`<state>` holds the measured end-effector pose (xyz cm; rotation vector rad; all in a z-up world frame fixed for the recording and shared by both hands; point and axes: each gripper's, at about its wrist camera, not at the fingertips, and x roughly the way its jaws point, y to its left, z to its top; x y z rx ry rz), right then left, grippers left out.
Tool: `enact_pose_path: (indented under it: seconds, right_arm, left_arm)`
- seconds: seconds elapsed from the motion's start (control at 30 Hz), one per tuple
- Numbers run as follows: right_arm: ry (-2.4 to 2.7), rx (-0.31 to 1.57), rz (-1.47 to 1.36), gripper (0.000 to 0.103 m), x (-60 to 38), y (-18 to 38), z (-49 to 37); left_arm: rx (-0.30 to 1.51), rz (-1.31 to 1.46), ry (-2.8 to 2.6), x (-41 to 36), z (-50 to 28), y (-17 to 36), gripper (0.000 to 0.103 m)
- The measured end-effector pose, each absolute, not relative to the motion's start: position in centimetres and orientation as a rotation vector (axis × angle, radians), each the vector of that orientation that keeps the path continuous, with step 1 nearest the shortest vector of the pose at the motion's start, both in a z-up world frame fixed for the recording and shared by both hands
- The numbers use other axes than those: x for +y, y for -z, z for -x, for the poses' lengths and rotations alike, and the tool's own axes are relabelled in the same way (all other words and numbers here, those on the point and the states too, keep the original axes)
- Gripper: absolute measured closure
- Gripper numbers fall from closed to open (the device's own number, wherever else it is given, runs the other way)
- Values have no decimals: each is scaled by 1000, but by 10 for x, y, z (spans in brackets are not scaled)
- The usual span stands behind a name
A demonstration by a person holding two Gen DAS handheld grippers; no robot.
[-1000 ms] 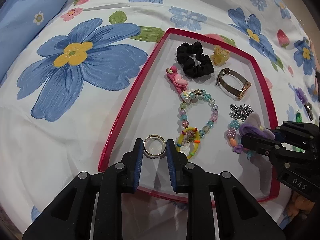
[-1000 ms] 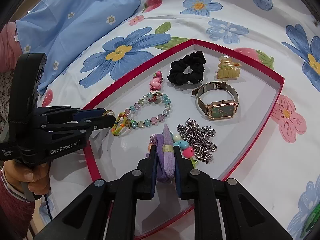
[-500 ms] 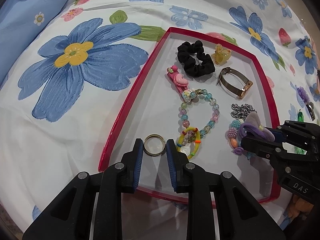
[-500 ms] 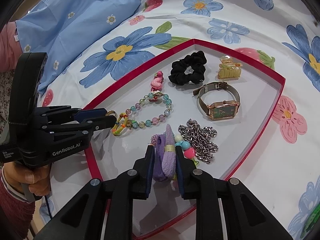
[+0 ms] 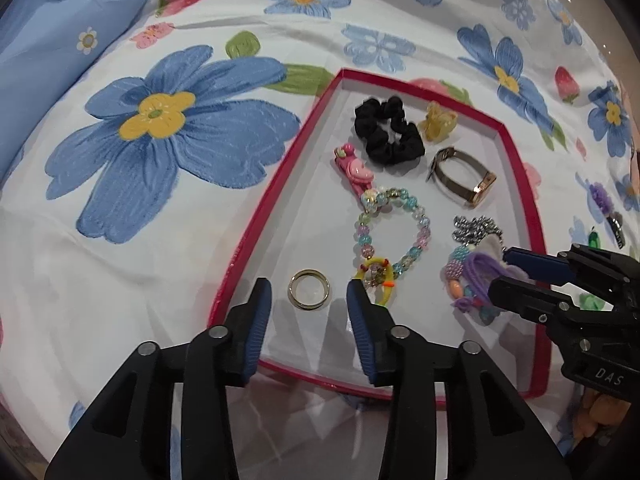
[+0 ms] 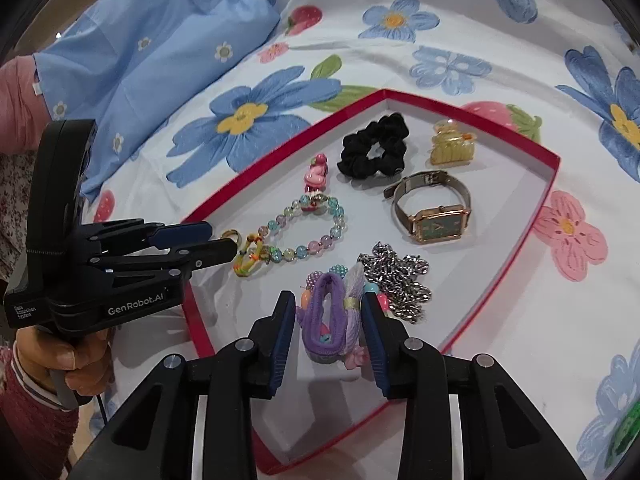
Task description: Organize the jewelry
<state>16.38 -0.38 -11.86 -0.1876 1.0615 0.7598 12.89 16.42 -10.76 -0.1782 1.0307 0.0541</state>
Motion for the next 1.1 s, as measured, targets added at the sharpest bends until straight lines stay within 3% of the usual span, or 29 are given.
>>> enact_pose_path:
  seconds: [0.07,0.17,0.23,0.27,0.43,1.1]
  right_arm:
    - [-757,1042,174,67,-8,112,-162]
    - [-751,1015,149,58,-15,102,-160]
    - [-745,1001,129,54,-20,97,-158]
    - [-742,995,119,53,-22,95,-157]
    - [-746,976,52,34,-34,88,-150]
    - [-731,831,-200,19,-84,70,-111]
  left_arm:
    - [1010,198,-62,168,-124,102,58]
    - [987,235,-63,171,-118,95,51]
    - [982,259,-71,173,-112,92,29]
    - [979,269,-75,174,-110,92,25]
    - [959,319,-77,177,-93,90,24]
    - [846,400,-118,154,-22,64,16]
